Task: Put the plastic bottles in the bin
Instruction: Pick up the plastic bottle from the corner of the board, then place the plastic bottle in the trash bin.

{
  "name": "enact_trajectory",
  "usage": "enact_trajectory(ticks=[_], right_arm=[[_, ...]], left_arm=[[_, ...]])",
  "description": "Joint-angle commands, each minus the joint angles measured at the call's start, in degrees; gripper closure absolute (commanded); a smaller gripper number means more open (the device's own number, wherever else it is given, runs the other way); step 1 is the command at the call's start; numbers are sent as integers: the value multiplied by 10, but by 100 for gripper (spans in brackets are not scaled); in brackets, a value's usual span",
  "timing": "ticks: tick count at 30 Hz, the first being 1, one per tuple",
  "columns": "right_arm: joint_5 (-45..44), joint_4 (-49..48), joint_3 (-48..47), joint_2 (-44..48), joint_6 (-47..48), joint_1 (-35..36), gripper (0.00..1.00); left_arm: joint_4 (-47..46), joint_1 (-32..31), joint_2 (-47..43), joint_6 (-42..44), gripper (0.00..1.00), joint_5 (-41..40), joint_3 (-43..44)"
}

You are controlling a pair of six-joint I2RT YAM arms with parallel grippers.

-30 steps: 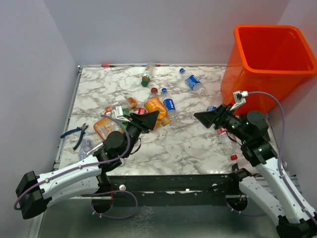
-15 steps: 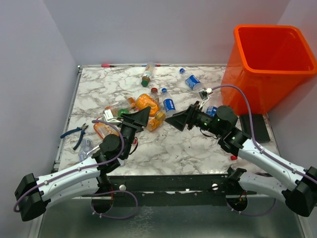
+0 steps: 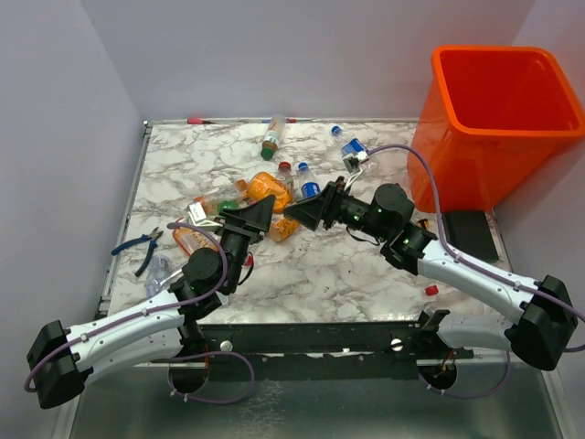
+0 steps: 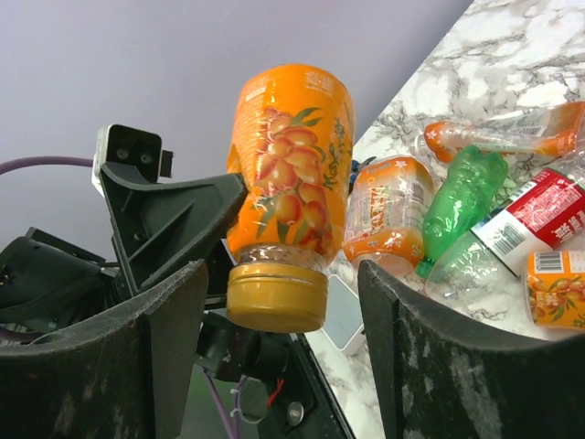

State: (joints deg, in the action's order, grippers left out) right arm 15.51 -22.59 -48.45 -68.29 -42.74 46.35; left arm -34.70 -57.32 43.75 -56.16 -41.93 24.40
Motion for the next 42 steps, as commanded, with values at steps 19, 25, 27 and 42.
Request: enact_trajectory(ticks=[19,25,27,42], right_arm=[[-102,395,-130,107,166,3,100],[-111,684,-270,83,251,3,100],[-108,726,-291,75,269,3,100],[6,758,-345,11,307,3,100]], left_arm=[[300,4,-70,388,1,54,164],[508,4,-44,681,1,352,293],[557,4,-24,774,1,429,302],[620,-37,106,1043,1,392,339]])
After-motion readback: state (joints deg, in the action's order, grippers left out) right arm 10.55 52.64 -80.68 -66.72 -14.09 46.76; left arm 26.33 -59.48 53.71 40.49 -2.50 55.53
